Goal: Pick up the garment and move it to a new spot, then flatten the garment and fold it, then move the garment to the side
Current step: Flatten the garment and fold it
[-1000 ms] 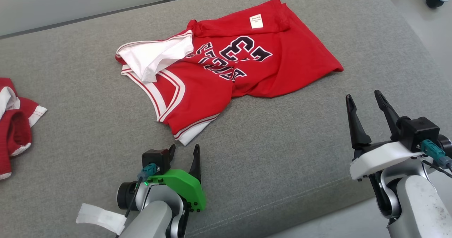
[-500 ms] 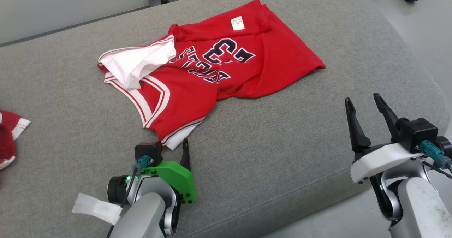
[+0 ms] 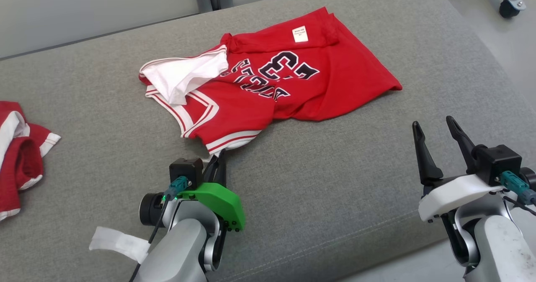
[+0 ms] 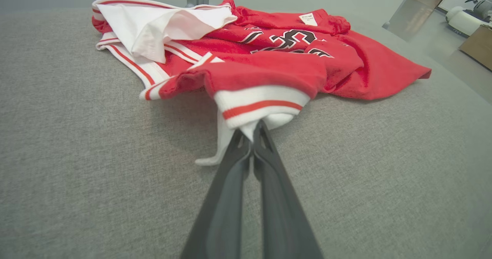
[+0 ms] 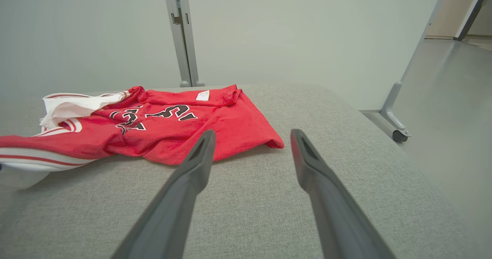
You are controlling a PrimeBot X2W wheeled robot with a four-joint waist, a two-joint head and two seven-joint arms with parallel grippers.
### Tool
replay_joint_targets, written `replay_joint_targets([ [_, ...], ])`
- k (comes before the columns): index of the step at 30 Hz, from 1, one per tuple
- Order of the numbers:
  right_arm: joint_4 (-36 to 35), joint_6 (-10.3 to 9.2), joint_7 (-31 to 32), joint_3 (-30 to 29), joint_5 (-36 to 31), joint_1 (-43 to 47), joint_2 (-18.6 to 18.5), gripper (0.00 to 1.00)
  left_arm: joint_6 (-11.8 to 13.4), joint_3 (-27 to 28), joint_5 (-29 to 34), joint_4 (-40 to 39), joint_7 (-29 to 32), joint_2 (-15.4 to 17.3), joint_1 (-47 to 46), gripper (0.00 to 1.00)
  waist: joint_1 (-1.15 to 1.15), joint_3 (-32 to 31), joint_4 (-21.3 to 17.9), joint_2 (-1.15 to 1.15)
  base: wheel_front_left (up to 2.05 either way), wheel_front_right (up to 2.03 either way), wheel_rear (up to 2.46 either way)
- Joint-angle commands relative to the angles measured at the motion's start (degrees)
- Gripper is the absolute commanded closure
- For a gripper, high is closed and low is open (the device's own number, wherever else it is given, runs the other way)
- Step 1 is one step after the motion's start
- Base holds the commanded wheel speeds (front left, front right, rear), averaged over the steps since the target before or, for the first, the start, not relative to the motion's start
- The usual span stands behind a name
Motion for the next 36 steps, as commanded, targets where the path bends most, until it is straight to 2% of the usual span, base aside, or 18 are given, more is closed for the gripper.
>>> replay_joint_targets([
  [1, -0.5, -0.08, 0.2, -0.2, -0.5, 1.1, 0.0, 0.00, -0.2, 0.2, -0.6, -1.7, -0.3, 0.9, 1.3, 1.00, 0.00, -1.2, 1.5, 0.00, 0.00, 0.00, 0.00],
  [7, -0.9, -0.08, 0.6, -0.8, -0.6, 2.5, 0.2, 0.00, 3.6, -0.4, 0.3, -17.4, 4.7, 6.4, 7.2, 1.00, 0.00, -3.0, 3.9, 0.00, 0.00, 0.00, 0.00],
  [8, -0.9, -0.08, 0.6, -0.8, -0.6, 2.5, 0.2, 0.00, 3.6, -0.4, 0.3, -17.4, 4.7, 6.4, 7.2, 1.00, 0.00, -3.0, 3.9, 0.00, 0.00, 0.00, 0.00],
  [15, -1.6, -0.08, 0.7, -1.2, -0.5, 3.6, 0.3, 0.00, 12.4, -0.4, 1.1, -43.9, 15.5, 16.6, 17.7, 1.00, 0.00, -3.6, 5.0, 0.00, 0.00, 0.00, 0.00],
  [17, -1.7, -0.08, 0.8, -1.2, -0.5, 3.6, 0.4, 0.00, 14.2, -0.1, 0.1, -49.6, 18.1, 18.0, 19.6, 1.00, 0.00, -3.4, 5.0, 0.00, 0.00, 0.00, 0.00],
  [18, -1.6, -0.08, 0.8, -0.9, -0.5, 3.3, 0.5, 0.00, 15.5, 0.3, 1.0, -51.8, 20.1, 20.1, 19.8, 1.00, 0.00, -3.0, 4.8, 0.00, 0.00, 0.00, 0.00],
  [20, -1.4, -0.08, 0.7, -0.3, -0.4, 2.5, 0.6, 0.00, 15.4, 0.6, -1.1, -51.9, 21.6, 19.2, 19.2, 1.00, 0.00, -2.4, 4.4, 0.00, 0.00, 0.00, 0.00],
  [23, -0.9, -0.08, 0.7, 0.8, 0.0, 1.2, 0.7, 0.00, 14.0, 2.1, -3.3, -47.0, 22.9, 19.1, 17.0, 1.00, 0.00, -1.5, 3.2, 0.00, 0.00, 0.00, 0.00],
  [29, 0.5, -0.08, 0.2, 3.2, 0.5, -2.0, 0.4, 0.00, 10.2, 4.8, -7.1, -30.4, 23.7, 17.6, 11.0, 1.00, 0.00, 0.8, 0.2, 0.00, 0.00, 0.00, 0.00],
  [31, 1.1, -0.09, 0.0, 3.9, 0.6, -3.0, 0.2, 0.00, 9.3, 4.9, -6.3, -24.9, 23.2, 18.0, 8.4, 1.00, 0.00, 1.7, -0.8, 0.00, 0.00, 0.00, 0.00],
  [36, 2.4, -0.08, -0.9, 4.1, 0.7, -4.3, 0.0, 0.00, 7.0, 6.2, -7.7, -14.6, 22.1, 16.2, 3.2, 1.00, 0.00, 3.3, -2.0, 0.00, 0.00, 0.00, 0.00],
])
